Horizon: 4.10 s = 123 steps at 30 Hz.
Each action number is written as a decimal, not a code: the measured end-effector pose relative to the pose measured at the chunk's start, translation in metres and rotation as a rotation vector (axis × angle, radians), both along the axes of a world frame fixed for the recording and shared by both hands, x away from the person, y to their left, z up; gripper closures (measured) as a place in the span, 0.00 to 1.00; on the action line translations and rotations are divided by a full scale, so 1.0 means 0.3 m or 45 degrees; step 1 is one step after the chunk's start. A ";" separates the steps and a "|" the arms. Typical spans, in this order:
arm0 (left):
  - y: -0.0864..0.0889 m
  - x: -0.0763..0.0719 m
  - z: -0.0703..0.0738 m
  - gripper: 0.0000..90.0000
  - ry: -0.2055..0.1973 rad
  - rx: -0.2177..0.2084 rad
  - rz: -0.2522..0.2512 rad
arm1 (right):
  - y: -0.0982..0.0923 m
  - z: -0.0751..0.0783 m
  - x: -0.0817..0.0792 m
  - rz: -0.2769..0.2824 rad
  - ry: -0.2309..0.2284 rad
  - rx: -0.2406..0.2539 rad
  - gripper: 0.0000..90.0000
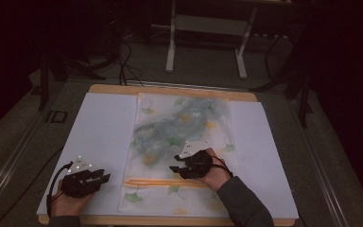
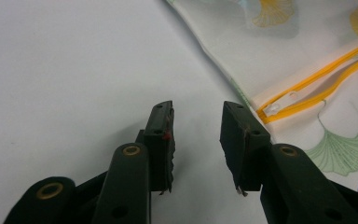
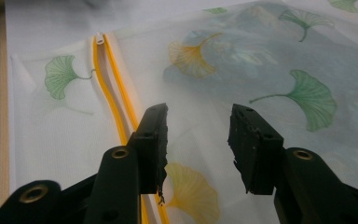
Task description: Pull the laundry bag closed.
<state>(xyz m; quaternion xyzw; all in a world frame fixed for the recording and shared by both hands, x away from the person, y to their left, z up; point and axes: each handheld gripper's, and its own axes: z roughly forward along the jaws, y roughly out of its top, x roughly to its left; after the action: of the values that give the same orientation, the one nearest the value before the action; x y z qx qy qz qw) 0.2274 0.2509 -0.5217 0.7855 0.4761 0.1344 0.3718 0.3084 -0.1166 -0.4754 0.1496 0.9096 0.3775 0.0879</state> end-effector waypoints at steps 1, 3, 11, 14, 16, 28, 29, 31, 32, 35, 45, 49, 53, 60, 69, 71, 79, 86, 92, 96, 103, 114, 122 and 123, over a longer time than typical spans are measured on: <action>0.000 0.000 0.000 0.71 -0.001 -0.003 0.000 | 0.009 -0.003 0.000 0.006 0.003 0.001 0.63; -0.001 -0.001 0.000 0.71 -0.003 -0.009 -0.002 | 0.021 -0.008 0.000 0.014 0.004 -0.002 0.64; -0.002 0.001 -0.001 0.71 0.003 -0.004 -0.011 | 0.077 -0.024 -0.004 0.060 0.004 -0.017 0.68; -0.004 0.003 -0.002 0.71 0.006 -0.003 -0.019 | 0.094 -0.033 -0.004 0.075 0.009 -0.011 0.68; -0.005 0.003 -0.002 0.71 0.006 -0.001 -0.021 | 0.108 -0.040 -0.007 0.088 0.012 -0.012 0.68; -0.004 0.003 -0.001 0.71 0.006 -0.003 -0.021 | 0.186 -0.067 -0.019 0.139 0.025 -0.023 0.70; -0.003 0.003 -0.001 0.71 0.006 -0.003 -0.021 | 0.194 -0.070 -0.020 0.145 0.025 -0.022 0.70; -0.004 0.003 -0.001 0.71 0.008 -0.007 -0.022 | 0.209 -0.076 -0.022 0.155 0.029 -0.021 0.70; -0.005 0.003 0.000 0.71 0.007 -0.009 -0.020 | 0.214 -0.078 -0.024 0.156 0.034 -0.022 0.70; -0.007 0.003 0.001 0.71 0.007 -0.004 -0.023 | 0.236 -0.089 -0.027 0.175 0.038 -0.026 0.70; -0.009 0.003 0.001 0.71 0.007 0.004 -0.024 | 0.284 -0.113 -0.041 0.219 0.058 -0.025 0.75; -0.009 0.003 0.001 0.71 0.006 0.006 -0.024 | 0.309 -0.119 -0.046 0.232 0.068 -0.018 0.75; -0.009 0.003 0.001 0.71 0.006 0.002 -0.022 | 0.331 -0.124 -0.051 0.251 0.068 -0.020 0.76; -0.007 0.003 0.002 0.70 0.007 0.004 -0.020 | 0.369 -0.136 -0.063 0.271 0.064 -0.038 0.79; -0.006 0.002 0.002 0.70 0.006 0.002 -0.018 | 0.415 -0.156 -0.065 0.284 0.053 -0.071 0.79; -0.005 0.002 0.003 0.70 0.005 0.000 -0.019 | 0.427 -0.160 -0.063 0.284 0.058 -0.071 0.81; -0.005 0.003 0.002 0.70 0.008 -0.003 -0.022 | 0.464 -0.168 -0.056 0.299 0.065 -0.094 0.84; -0.008 0.003 0.002 0.70 0.015 -0.006 -0.032 | 0.486 -0.182 -0.051 0.303 0.099 -0.120 0.89; -0.010 0.004 0.000 0.71 0.025 -0.011 -0.036 | 0.483 -0.183 -0.042 0.299 0.132 -0.110 0.92; -0.011 0.002 0.002 0.72 0.026 -0.017 -0.046 | 0.481 -0.179 -0.044 0.296 0.128 -0.117 0.92; -0.027 -0.002 0.000 0.72 0.036 -0.015 -0.087 | 0.474 -0.176 -0.045 0.288 0.130 -0.107 0.92; -0.038 -0.008 0.002 0.74 0.050 -0.021 -0.128 | 0.468 -0.174 -0.052 0.287 0.121 -0.111 0.93; -0.061 -0.010 0.006 0.74 0.077 -0.014 -0.167 | 0.464 -0.166 -0.054 0.284 0.110 -0.109 0.93; -0.069 -0.010 0.006 0.73 0.088 -0.021 -0.176 | 0.464 -0.165 -0.054 0.286 0.107 -0.110 0.93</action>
<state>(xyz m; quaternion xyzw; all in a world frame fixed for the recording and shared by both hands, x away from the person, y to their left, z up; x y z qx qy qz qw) 0.2245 0.2302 -0.5200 0.8175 0.4344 0.0775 0.3700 0.2921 0.0227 -0.5248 0.0587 0.9389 0.3388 0.0132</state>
